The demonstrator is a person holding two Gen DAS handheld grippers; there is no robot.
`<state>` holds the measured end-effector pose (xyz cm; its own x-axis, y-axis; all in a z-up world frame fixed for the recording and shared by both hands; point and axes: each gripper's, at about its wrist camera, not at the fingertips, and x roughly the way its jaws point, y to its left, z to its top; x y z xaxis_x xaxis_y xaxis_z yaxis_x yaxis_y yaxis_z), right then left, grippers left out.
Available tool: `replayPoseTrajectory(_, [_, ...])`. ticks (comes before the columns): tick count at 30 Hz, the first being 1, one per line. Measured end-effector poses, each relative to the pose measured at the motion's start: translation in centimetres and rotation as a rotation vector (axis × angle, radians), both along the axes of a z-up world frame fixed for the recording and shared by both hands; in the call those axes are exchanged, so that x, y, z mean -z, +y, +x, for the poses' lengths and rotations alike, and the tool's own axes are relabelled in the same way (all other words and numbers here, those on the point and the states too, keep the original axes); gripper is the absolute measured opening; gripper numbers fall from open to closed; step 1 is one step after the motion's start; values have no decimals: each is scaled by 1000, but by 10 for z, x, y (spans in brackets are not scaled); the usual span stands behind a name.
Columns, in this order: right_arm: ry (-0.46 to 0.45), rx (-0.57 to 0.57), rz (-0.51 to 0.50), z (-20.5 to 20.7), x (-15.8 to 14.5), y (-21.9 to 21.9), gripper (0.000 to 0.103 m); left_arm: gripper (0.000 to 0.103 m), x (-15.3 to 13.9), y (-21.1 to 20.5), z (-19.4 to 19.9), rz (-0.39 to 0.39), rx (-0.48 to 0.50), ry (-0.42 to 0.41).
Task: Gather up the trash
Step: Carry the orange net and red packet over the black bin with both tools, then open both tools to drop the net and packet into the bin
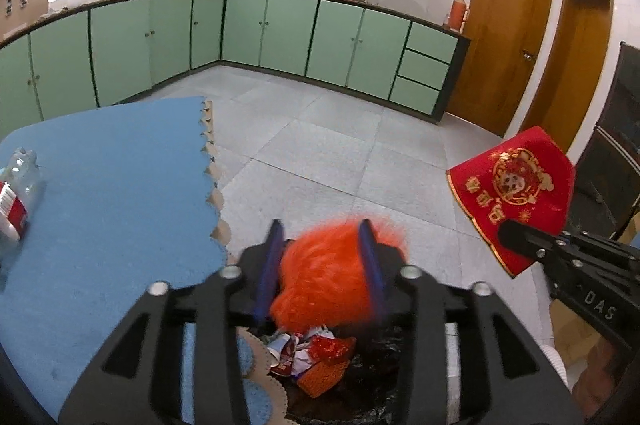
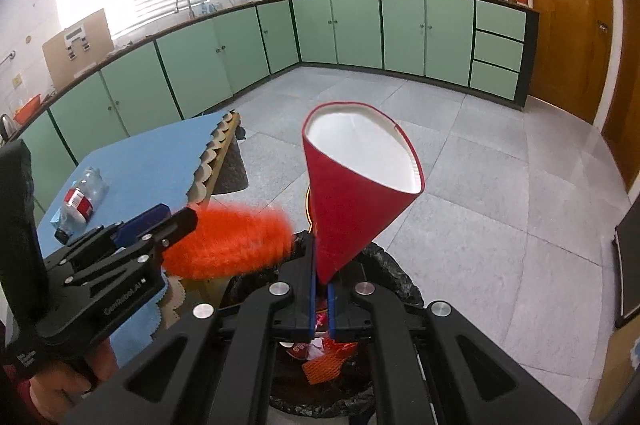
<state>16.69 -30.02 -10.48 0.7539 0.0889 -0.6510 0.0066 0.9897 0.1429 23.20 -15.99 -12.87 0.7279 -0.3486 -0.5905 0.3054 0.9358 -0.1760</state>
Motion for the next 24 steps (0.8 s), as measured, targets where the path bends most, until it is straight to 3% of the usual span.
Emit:
replayPoseTrajectory(15, [72, -29, 16, 9, 24, 10, 5, 51, -20, 50, -3, 24, -113, -68])
replayPoseTrajectory(20, [134, -43, 6, 17, 43, 18, 18, 53, -27, 66, -7, 40, -156, -80])
replayPoseTrajectory(22, [141, -42, -1, 16, 46, 20, 37, 54, -27, 72, -7, 46, -167, -76])
replayPoseTrajectory(24, [133, -37, -5, 16, 43, 21, 40, 54, -28, 76, -8, 47, -175, -74])
